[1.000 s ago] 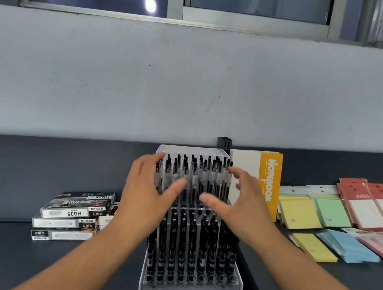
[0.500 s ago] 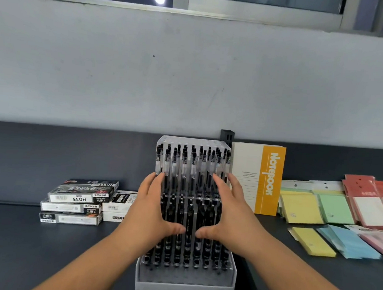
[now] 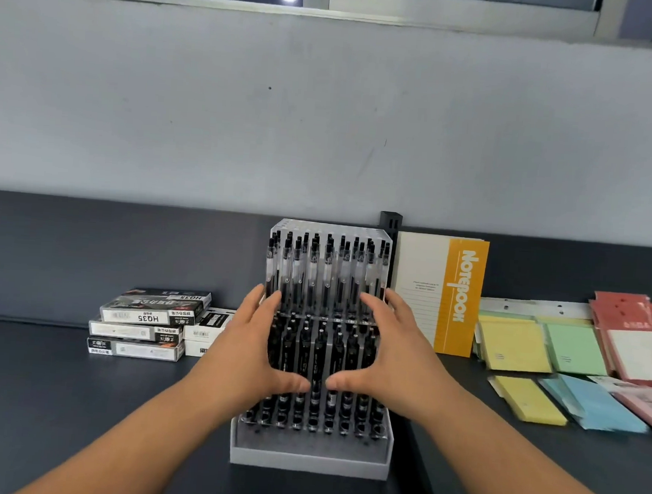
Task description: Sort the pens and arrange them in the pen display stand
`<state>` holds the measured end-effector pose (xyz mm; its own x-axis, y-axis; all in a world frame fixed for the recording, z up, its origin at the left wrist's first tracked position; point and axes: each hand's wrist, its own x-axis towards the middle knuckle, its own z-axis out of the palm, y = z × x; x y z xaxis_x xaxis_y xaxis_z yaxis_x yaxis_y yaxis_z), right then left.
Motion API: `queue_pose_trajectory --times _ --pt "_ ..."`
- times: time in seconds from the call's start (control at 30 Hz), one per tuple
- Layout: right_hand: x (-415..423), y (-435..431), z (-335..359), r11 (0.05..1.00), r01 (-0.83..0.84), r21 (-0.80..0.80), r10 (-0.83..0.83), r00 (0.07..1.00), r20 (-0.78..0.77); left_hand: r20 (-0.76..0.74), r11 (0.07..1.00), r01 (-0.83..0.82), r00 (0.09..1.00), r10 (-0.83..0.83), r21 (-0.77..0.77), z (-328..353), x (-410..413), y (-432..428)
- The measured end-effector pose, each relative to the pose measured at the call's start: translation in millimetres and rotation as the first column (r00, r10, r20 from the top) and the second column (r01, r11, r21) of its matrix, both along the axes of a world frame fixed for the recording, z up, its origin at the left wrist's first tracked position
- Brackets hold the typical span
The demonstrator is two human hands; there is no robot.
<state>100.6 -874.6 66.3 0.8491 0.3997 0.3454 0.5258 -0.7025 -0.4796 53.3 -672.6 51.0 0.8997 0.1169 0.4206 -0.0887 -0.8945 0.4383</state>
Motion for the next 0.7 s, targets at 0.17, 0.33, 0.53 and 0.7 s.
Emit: queue_pose_trajectory --times 0.17,0.33,0.53,0.7 --pt "-19.7 0.5 -6.5 0.972 0.005 -0.236 0.060 0.962 0.268 0.082 0.944 -0.021 0.997 -0.007 0.328 -4.1 -14.6 -12.0" --pt "-18.0 1.2 -3.6 0.911 -0.018 -0.412 0.130 0.960 0.246 0.067 0.898 -0.029 0.998 -0.001 0.440 2.8 -12.5 -10.0" --pt "-20.4 4.9 4.5 0.948 -0.032 -0.316 0.113 0.964 0.241 0.078 0.911 -0.044 0.997 0.013 0.411 9.9 -15.6 -11.7" --pt "-27.2 9.4 14.4 0.993 -0.094 -0.065 0.106 0.972 0.211 0.198 0.981 -0.058 0.980 0.020 0.186 12.5 -23.9 -6.7"
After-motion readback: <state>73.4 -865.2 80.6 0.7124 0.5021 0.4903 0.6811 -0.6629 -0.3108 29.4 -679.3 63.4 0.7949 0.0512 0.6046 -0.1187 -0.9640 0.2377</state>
